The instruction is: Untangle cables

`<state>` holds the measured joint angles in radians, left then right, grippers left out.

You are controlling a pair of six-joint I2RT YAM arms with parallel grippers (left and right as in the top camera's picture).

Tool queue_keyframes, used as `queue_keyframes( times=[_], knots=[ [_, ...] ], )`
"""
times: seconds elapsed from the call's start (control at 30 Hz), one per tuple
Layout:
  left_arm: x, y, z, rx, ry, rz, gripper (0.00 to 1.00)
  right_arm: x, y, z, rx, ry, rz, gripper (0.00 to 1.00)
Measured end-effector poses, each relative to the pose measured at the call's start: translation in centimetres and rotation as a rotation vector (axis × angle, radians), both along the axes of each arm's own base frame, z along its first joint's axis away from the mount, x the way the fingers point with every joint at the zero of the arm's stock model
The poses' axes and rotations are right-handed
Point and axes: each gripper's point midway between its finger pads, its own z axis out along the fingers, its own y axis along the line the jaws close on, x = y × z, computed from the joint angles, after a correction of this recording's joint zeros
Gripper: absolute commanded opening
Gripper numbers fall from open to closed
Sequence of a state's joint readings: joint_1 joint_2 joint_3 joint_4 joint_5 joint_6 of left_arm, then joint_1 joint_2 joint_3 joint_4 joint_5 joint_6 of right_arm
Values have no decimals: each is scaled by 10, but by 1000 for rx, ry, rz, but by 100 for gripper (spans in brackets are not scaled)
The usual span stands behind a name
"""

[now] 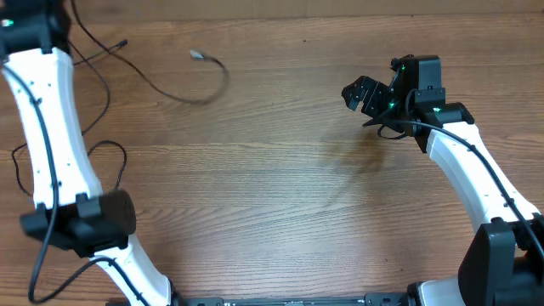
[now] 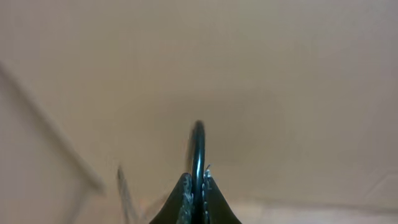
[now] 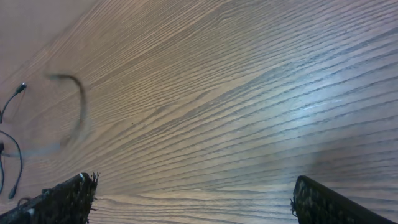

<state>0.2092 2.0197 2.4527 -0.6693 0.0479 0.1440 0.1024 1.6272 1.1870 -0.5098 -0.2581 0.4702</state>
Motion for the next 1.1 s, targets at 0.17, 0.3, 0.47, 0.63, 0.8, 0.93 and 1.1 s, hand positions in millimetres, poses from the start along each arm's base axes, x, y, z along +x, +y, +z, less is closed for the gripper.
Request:
queue_keyframes(
  times=[0.17, 0.3, 0.47, 0.63, 0.8, 0.93, 1.1],
  knots=[
    [-12, -37, 32, 33, -54, -168, 4, 0, 0, 0, 0, 0, 0, 100],
    [-11, -66, -9, 61, 75, -325, 4, 0, 0, 0, 0, -1, 0, 100],
    [-14, -88, -83, 85, 293, -472, 4, 0, 0, 0, 0, 0, 0, 100],
    [-10, -87, -157, 57, 493, -486, 4, 0, 0, 0, 0, 0, 0, 100],
    [0, -58, -223, 27, 659, -346, 4, 0, 0, 0, 0, -1, 0, 100],
    [4, -37, -273, -10, 770, -245, 4, 0, 0, 0, 0, 0, 0, 100],
    [14, -32, -336, -56, 863, -188, 35, 0, 0, 0, 0, 0, 0, 100]
  ],
)
